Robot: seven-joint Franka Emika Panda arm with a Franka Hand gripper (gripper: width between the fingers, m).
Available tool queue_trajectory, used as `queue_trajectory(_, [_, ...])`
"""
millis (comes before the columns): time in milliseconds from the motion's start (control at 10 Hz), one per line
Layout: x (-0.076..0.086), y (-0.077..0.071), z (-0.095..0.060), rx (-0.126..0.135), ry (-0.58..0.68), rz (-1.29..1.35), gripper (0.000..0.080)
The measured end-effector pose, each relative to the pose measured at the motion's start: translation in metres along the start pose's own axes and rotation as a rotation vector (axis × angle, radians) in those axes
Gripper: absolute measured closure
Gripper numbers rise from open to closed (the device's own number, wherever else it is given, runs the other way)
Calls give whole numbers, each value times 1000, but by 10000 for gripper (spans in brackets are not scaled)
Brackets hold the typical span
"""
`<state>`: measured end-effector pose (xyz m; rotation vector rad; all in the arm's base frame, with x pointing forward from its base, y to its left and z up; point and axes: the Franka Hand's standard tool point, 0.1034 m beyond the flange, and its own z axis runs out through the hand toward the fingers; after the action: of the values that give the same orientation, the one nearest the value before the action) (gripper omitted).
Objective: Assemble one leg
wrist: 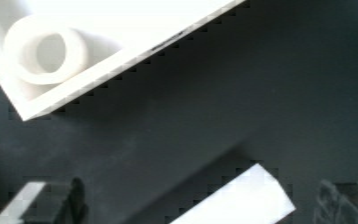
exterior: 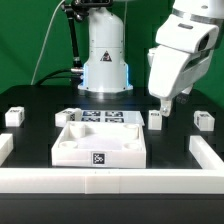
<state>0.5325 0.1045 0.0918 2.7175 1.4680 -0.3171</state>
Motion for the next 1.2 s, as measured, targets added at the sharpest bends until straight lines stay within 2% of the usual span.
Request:
queue_trajectory(600, [-1,-1,2,0,3,-5,150])
queue_trajectory(900, [-31,-2,20,-62,99,-167,150])
queue_trajectory(1000, [-41,1,25,-81,120,-226,150])
queue_trajectory(1100, [-52,6,31,-119,153,-292,150])
queue_trajectory(1200, [-64,8,37,-132,166,-321,150])
